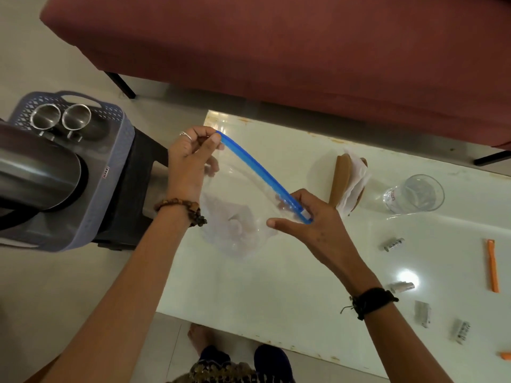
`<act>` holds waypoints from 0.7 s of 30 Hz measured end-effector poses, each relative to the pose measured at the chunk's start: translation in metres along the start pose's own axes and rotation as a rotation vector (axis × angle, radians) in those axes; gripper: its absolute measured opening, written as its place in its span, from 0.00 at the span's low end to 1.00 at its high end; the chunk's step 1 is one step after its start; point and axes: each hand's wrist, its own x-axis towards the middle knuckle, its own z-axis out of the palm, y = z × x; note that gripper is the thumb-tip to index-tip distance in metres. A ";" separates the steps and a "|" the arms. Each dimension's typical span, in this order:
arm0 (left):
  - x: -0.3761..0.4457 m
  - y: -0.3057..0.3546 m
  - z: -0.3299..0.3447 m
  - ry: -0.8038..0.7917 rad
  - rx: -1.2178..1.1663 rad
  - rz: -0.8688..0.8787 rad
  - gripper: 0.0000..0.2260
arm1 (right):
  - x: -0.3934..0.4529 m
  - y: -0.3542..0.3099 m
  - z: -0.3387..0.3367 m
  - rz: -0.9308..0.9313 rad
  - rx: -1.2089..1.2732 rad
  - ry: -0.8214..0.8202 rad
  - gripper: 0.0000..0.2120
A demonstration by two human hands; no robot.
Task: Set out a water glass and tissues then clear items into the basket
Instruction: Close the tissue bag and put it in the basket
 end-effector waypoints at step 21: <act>0.009 -0.082 -0.127 0.234 -0.788 -0.654 0.20 | 0.044 -0.114 0.112 -0.105 0.246 0.156 0.09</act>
